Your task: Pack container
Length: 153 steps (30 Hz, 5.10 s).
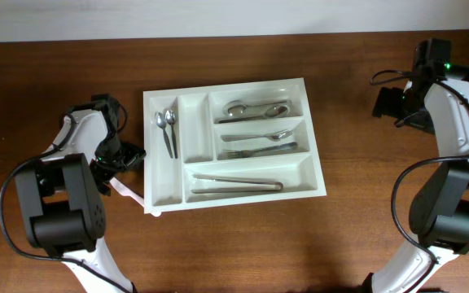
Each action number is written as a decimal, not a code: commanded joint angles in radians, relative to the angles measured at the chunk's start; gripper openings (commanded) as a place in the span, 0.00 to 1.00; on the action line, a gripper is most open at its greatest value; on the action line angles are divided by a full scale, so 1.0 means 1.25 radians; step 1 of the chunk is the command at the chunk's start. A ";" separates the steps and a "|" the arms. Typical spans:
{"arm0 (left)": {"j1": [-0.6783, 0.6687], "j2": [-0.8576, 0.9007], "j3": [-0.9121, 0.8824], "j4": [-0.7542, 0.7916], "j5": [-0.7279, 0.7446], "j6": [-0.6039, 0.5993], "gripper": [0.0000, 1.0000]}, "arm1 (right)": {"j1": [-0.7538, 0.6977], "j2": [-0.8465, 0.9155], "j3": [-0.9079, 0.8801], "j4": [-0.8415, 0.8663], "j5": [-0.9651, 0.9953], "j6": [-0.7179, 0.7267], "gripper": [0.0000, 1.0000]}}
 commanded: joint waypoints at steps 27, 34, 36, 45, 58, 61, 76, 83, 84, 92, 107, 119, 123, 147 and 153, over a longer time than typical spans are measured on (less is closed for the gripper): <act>0.000 0.007 -0.207 0.187 0.000 0.043 0.83 | -0.003 0.003 0.015 0.001 0.001 0.009 0.99; 0.000 0.007 -0.276 0.243 0.001 0.042 0.83 | -0.003 0.003 0.015 0.001 0.001 0.009 0.99; 0.000 0.007 -0.286 0.245 0.000 0.042 0.82 | -0.003 0.003 0.015 0.001 0.001 0.009 0.99; 0.000 0.007 -0.290 0.242 0.000 0.043 0.76 | -0.003 0.003 0.015 0.001 0.001 0.009 0.99; 0.023 0.007 -0.291 0.242 -0.006 0.043 0.56 | -0.003 0.003 0.015 0.001 0.001 0.009 0.99; 0.034 0.007 -0.291 0.242 -0.006 0.043 0.51 | -0.003 0.003 0.015 0.001 0.001 0.009 0.99; 0.050 0.007 -0.291 0.242 -0.006 0.042 0.23 | -0.003 0.003 0.015 0.001 0.001 0.009 0.99; 0.050 0.007 -0.290 0.248 -0.006 0.042 0.18 | -0.003 0.003 0.015 0.001 0.001 0.009 0.99; 0.050 0.007 -0.290 0.252 -0.006 0.042 0.18 | -0.003 0.003 0.015 0.001 0.001 0.009 0.99; 0.050 0.007 -0.290 0.302 -0.007 0.043 0.18 | -0.003 0.003 0.015 0.001 0.001 0.009 0.99; 0.052 0.007 -0.290 0.381 -0.132 0.043 0.18 | -0.003 0.003 0.015 0.001 0.001 0.009 0.99; 0.106 0.007 -0.284 0.525 -0.174 0.043 0.12 | -0.003 0.003 0.015 0.001 0.001 0.009 0.99; 0.128 0.007 -0.271 0.555 -0.174 0.043 0.13 | -0.003 0.003 0.015 0.001 0.001 0.009 0.99; 0.139 -0.016 -0.245 0.479 -0.036 0.141 0.92 | -0.003 0.003 0.015 0.001 0.001 0.009 0.99; 0.139 -0.017 -0.245 0.416 0.109 0.140 0.93 | -0.003 0.003 0.015 0.001 0.001 0.009 0.99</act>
